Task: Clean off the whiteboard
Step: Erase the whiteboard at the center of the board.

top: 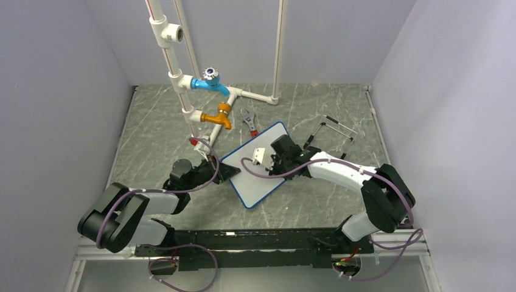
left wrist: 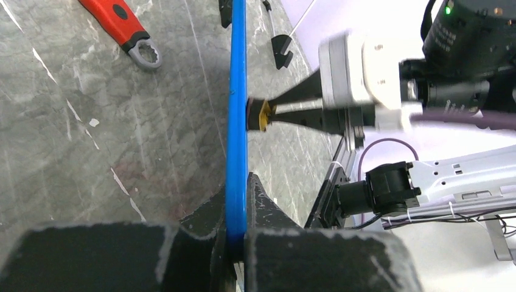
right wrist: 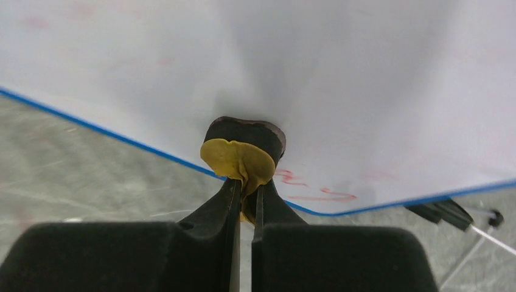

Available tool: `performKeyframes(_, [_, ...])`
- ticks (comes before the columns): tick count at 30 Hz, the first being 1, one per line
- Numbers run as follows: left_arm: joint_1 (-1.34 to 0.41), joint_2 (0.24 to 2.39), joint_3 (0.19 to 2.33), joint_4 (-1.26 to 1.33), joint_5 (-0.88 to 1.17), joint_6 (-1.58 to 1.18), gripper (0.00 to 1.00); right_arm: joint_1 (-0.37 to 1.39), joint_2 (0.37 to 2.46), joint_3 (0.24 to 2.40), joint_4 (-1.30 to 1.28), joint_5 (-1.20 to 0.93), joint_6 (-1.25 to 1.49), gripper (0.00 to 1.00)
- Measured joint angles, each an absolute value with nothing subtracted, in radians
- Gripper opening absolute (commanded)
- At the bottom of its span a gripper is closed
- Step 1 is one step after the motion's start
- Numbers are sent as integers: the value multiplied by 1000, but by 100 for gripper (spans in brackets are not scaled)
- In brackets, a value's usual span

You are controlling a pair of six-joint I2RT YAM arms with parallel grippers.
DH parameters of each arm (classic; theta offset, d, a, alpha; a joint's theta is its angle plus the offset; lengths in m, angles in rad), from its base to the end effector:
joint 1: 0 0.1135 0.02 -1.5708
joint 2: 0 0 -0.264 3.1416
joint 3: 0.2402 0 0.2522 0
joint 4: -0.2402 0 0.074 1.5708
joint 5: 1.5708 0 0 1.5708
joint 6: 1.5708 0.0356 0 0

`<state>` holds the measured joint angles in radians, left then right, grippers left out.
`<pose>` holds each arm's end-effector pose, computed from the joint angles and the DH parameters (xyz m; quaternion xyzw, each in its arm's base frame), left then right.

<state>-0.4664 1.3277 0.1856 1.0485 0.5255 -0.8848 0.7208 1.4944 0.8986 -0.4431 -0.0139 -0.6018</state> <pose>0.1860 -0.1136 0.1621 0.0228 0.7348 -0.5564 0.3872 0.2189 0.1930 0.1945 -0.5940 0.7603 0.0223 0.2620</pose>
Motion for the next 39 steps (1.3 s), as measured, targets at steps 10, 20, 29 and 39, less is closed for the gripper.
performKeyframes(10, [-466, 1330, 186, 1051, 534, -877, 0, 801, 1505, 900, -495, -94, -586, 0])
performKeyframes(20, [-472, 1357, 186, 1080, 552, -908, 0, 606, 1447, 888, -345, -45, -434, 0])
performKeyframes(29, [-474, 1380, 186, 1095, 542, -946, 0, 772, 1439, 889, -341, -113, -452, 0])
performKeyframes(39, [-496, 1385, 192, 1092, 527, -937, 0, 915, 1459, 904, -398, -225, -552, 0])
